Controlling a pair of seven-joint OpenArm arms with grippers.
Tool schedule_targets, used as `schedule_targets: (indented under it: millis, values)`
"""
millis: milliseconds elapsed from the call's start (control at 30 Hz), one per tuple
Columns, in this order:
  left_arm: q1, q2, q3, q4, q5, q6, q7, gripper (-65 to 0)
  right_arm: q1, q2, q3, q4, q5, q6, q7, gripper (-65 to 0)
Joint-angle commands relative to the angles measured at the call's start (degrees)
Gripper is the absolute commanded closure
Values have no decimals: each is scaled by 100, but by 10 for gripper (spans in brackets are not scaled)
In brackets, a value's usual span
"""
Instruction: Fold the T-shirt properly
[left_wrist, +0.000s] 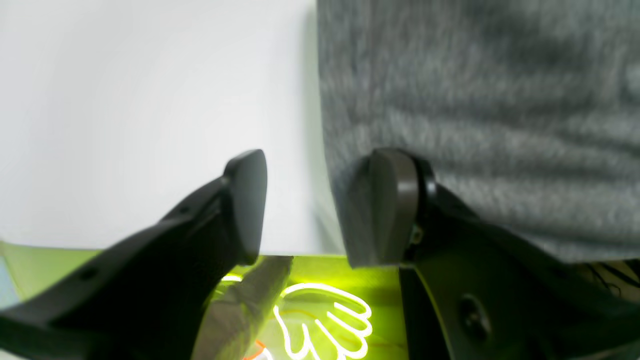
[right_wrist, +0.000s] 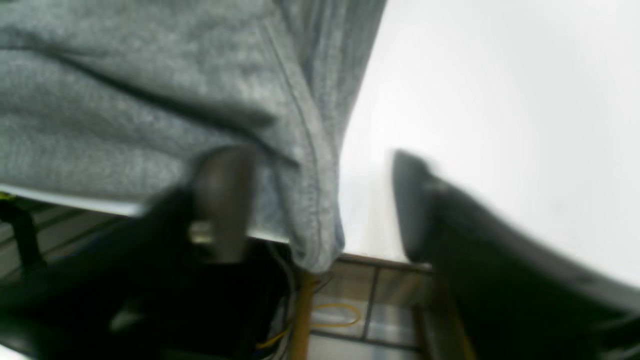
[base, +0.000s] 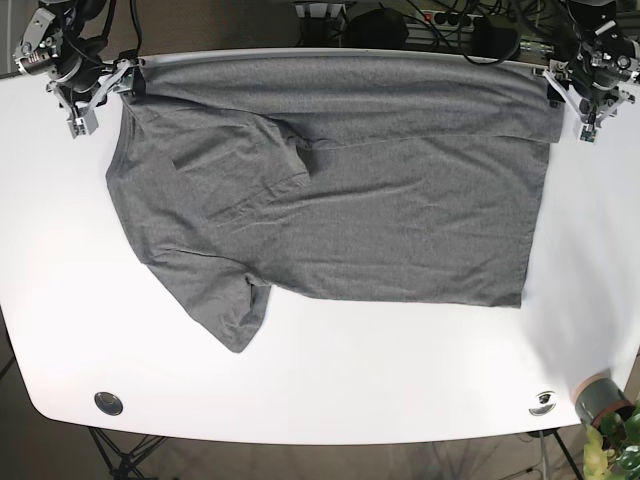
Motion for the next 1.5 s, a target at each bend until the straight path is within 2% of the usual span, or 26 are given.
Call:
schedule_targets:
  millis: [0,167,267,433,533,667,900,1033,1200,1400,1467]
  values:
    - [-54,-110,-38,287,-194,32,-105,-310,-4,63,206,321,60,3,58,-471]
    - [-248,-136,-3,542,-554,32,-114,-308,277,115,285,479,60,3,67,-471]
    - [-643,-136,-3,524,-545,32,-114,-308,559,124,276,444,25,3,67,-471]
    - [-1153,-118,340,524,-79,32,-114,-307,1209,80,224,365,-634,3,58,-471]
    - [-1470,-110,533,489,193,32,-114,-306,1640,80,-75,277,-1056,3,58,-471]
    - [-1839,-110,656,234,378,32,-114,-306,2167,63,-471,66,-1382,3,58,-471]
    - [-2560,-110,683,-337,668,32,-141,-306,3152,89,-787,-637,-1733,3,75,-471]
    - [-3043,-110,683,-768,888,32,-149,-306,3688,115,-1165,-1209,-2085,3,480,-460]
    - [-3430,-92,692,-1085,888,32,-299,-306,4304,124,-1455,-2193,-2683,3,1262,-390]
    - [-3588,40,1035,-1471,905,32,-1301,-308,5025,124,-1482,-3468,-3008,3,1992,-379]
    - [-3580,40,1237,-1603,905,238,-1661,-310,5236,151,-1491,-3890,-3131,3,2282,-379]
